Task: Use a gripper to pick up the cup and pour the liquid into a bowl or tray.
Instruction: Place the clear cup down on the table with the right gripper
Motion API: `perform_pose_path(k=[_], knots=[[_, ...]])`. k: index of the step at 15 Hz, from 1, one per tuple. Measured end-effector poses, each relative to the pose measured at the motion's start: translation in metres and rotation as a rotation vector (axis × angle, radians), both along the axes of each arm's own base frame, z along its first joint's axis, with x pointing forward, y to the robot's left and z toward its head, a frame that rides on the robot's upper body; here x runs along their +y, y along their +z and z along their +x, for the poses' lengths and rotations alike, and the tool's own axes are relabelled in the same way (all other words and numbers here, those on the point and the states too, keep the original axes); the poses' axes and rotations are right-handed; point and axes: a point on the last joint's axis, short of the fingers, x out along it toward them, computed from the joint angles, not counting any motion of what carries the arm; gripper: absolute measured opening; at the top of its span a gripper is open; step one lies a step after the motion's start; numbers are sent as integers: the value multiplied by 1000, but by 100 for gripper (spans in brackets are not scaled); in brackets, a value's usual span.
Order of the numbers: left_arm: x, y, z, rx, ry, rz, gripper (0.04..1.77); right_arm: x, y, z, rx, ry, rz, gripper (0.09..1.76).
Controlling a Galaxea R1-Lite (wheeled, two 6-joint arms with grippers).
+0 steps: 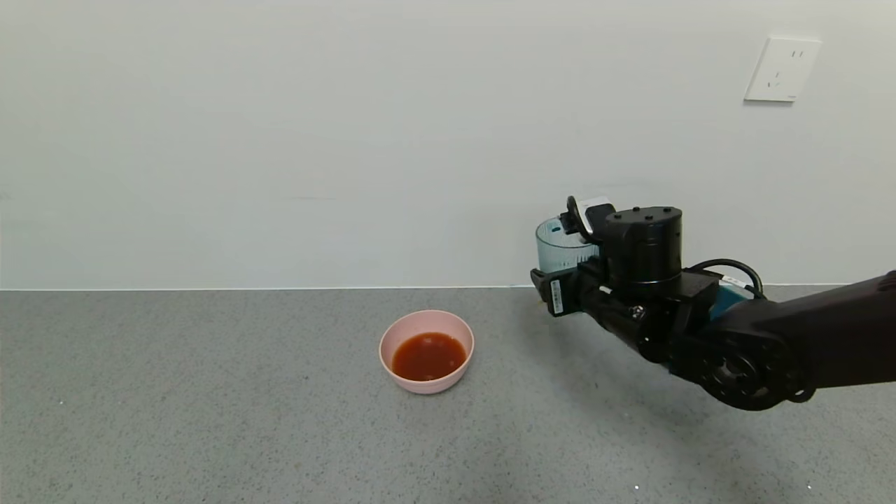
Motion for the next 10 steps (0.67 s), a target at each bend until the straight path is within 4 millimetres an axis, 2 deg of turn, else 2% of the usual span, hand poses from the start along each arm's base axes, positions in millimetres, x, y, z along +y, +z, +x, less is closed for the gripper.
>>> perform_pose_path(k=[2, 7, 10], knots=[[0, 0, 0, 0, 0, 0, 172, 3, -1, -1, 10, -2, 45, 137], [0, 0, 0, 0, 0, 0, 172, 8, -17, 6, 25, -8, 44, 137], [0, 0, 0, 0, 0, 0, 172, 9, -20, 8, 11, -18, 51, 137]])
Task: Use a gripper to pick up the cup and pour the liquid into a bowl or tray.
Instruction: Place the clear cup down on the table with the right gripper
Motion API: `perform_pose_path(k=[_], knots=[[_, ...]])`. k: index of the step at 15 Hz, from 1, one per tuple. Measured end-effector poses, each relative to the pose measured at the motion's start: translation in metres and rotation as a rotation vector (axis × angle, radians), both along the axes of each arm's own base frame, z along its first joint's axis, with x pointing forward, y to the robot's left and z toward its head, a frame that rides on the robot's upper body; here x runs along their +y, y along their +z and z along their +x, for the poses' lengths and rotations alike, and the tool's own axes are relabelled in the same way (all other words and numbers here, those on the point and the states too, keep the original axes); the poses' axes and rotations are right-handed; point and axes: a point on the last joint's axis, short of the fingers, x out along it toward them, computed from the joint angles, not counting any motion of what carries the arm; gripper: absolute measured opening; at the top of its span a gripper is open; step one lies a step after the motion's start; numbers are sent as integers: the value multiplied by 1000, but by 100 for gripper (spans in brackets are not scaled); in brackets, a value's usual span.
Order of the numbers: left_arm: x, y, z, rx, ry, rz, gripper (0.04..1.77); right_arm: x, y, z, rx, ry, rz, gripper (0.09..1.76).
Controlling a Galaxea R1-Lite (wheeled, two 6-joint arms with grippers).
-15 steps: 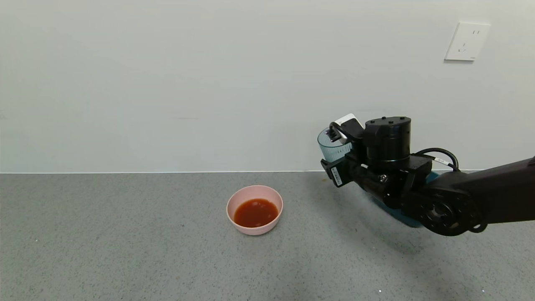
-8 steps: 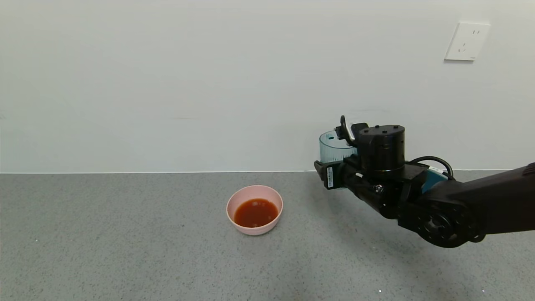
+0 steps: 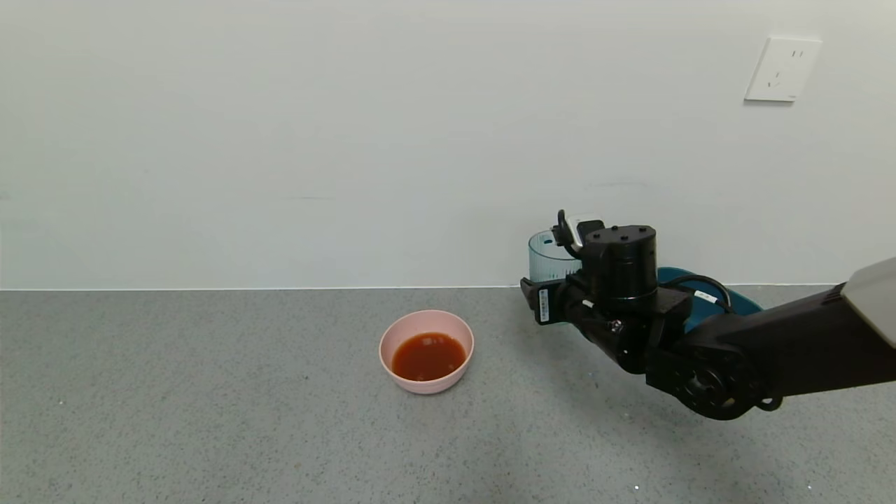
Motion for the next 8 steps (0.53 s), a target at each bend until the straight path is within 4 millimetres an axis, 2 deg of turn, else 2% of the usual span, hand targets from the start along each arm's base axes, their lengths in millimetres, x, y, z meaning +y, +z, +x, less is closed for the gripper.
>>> perform_pose_path(k=[8], knots=[[0, 0, 0, 0, 0, 0, 172, 7, -23, 6, -9, -3, 4, 137]])
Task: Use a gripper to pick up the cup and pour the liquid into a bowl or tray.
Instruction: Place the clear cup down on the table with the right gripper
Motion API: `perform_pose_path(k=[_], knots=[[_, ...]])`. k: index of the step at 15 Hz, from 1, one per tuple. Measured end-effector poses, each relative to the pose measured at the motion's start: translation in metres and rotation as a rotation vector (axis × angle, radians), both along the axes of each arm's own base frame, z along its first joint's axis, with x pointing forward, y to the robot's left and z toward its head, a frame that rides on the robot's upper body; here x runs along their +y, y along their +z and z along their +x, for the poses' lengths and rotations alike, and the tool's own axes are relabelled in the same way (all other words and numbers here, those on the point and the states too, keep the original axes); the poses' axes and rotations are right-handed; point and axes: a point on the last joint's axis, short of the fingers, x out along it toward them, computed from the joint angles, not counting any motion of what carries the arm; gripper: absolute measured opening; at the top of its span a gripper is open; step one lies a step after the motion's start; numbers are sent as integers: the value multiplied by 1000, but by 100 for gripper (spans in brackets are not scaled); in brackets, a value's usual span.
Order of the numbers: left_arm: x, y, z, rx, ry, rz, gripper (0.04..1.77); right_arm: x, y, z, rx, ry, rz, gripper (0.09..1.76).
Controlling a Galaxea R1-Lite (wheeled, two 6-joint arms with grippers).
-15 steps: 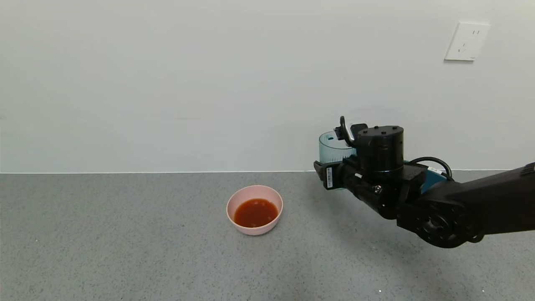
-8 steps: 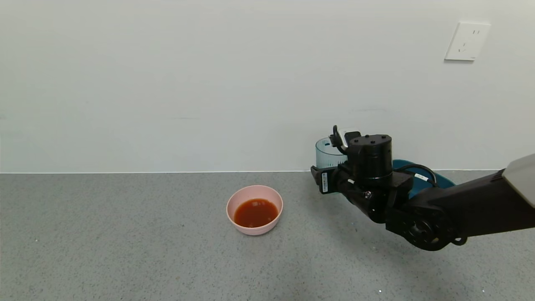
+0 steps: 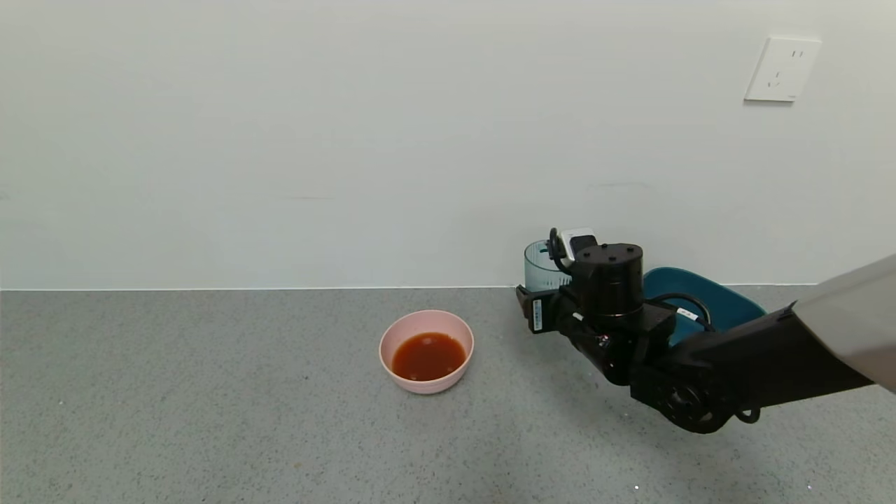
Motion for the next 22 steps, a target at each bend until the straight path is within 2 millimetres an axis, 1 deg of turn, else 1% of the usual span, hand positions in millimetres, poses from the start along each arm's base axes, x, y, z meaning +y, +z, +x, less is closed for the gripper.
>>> perform_pose_path(k=[2, 4, 8, 14, 17, 22], knots=[[0, 0, 0, 0, 0, 0, 172, 4, -8, 5, -16, 3, 12, 137], [0, 0, 0, 0, 0, 0, 172, 8, -21, 12, -25, -1, 16, 137], [0, 0, 0, 0, 0, 0, 172, 9, -45, 32, -17, -25, 11, 137], [0, 0, 0, 0, 0, 0, 172, 13, -71, 55, -10, -44, 7, 137], [0, 0, 0, 0, 0, 0, 172, 11, -81, 62, -1, -57, 1, 137], [0, 0, 0, 0, 0, 0, 172, 12, -94, 65, 17, -59, -11, 137]])
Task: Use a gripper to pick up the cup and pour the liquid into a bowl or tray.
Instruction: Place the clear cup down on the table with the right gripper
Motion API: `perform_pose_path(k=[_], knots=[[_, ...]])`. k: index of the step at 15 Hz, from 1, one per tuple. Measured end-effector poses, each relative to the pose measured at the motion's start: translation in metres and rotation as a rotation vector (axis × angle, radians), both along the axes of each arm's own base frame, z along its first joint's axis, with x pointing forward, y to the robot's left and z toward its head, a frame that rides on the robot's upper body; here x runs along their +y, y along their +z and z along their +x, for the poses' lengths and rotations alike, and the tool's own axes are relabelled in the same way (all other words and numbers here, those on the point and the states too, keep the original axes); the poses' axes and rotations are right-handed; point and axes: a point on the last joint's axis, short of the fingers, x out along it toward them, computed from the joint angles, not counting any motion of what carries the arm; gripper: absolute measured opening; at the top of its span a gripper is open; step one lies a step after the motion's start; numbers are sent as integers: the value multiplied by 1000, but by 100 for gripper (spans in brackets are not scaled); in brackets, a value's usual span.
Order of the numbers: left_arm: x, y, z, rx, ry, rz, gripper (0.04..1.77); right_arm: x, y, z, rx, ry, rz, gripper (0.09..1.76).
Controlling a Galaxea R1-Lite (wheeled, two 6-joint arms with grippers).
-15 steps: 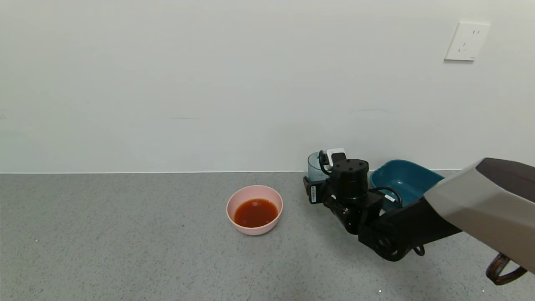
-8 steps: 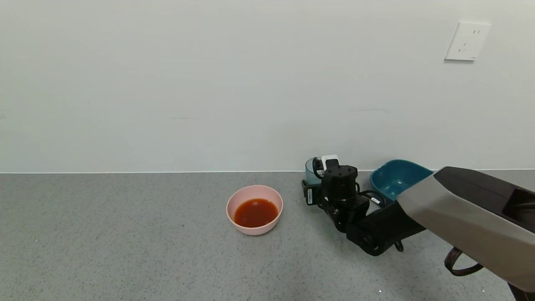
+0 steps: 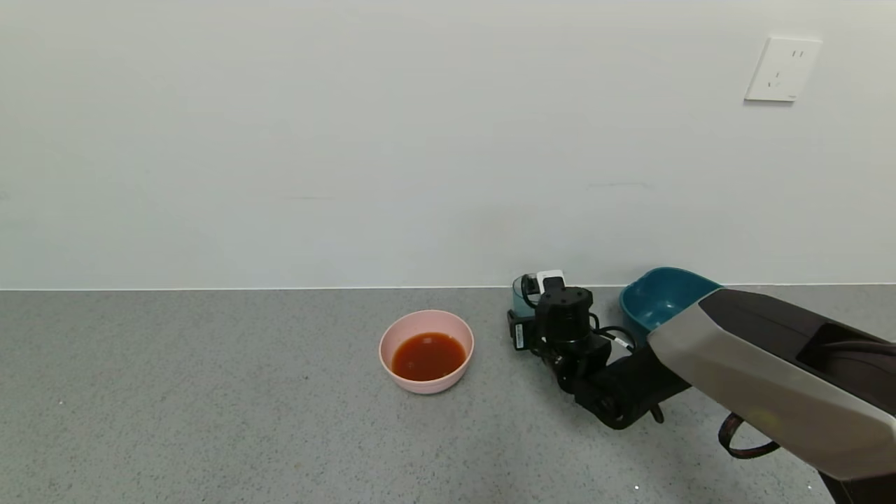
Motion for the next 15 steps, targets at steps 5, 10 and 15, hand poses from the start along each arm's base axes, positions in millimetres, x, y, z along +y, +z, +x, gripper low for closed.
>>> perform_pose_path(k=[5, 10, 15], knots=[[0, 0, 0, 0, 0, 0, 172, 0, -5, 0, 10, 0, -6, 137], [0, 0, 0, 0, 0, 0, 172, 1, -7, 0, 16, 2, -10, 136], [0, 0, 0, 0, 0, 0, 172, 0, -7, 0, 18, 1, -11, 150]])
